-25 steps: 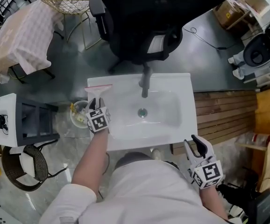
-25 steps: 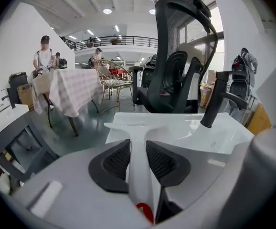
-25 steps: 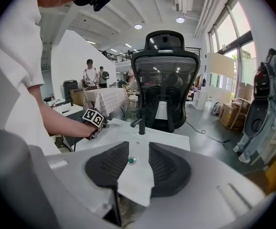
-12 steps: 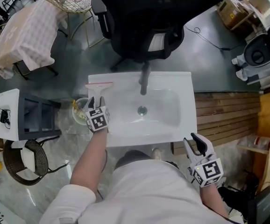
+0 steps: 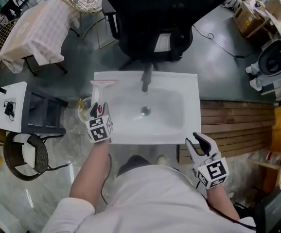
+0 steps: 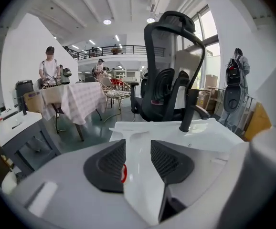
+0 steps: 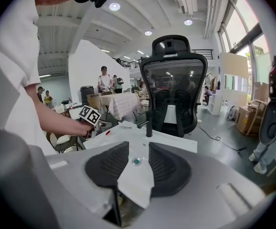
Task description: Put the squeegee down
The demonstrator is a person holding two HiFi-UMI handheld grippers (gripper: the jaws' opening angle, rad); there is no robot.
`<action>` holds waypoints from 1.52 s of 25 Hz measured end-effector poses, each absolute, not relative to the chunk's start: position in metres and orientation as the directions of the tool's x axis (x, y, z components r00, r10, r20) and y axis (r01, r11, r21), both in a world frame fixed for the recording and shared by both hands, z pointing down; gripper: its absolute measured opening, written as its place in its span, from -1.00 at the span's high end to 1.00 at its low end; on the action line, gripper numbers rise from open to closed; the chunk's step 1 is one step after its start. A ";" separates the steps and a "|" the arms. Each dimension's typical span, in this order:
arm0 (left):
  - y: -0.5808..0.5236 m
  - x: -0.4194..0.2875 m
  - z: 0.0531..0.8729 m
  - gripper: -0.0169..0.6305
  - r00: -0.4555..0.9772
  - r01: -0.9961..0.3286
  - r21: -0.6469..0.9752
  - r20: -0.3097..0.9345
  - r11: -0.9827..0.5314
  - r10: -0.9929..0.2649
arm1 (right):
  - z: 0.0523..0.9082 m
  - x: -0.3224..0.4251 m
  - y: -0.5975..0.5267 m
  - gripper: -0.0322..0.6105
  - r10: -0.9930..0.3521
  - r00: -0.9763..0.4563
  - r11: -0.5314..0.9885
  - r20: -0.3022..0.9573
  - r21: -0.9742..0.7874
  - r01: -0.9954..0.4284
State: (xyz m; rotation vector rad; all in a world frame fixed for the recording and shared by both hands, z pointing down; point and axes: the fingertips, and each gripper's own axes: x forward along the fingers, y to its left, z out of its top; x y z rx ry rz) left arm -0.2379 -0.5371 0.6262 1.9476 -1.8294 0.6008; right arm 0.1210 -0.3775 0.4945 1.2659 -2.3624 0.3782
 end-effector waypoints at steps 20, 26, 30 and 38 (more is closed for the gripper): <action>-0.333 -0.106 0.498 0.92 0.269 -0.960 0.180 0.406 -0.213 -0.873 | 0.486 0.141 -0.316 0.89 -0.574 -0.705 0.756 0.416 -0.061 -0.651; -0.278 -0.043 0.475 0.92 0.428 -0.902 0.240 0.378 -0.360 -0.821 | 0.480 0.135 -0.296 0.89 -0.528 -0.746 0.797 0.405 -0.066 -0.600; -0.249 -0.005 0.474 0.92 0.513 -0.859 0.239 0.389 -0.454 -0.765 | 0.481 0.134 -0.284 0.89 -0.511 -0.759 0.813 0.403 -0.062 -0.580; -0.228 0.029 0.476 0.92 0.575 -0.817 0.233 0.390 -0.527 -0.719 | 0.480 0.131 -0.269 0.89 -0.494 -0.774 0.830 0.396 -0.052 -0.556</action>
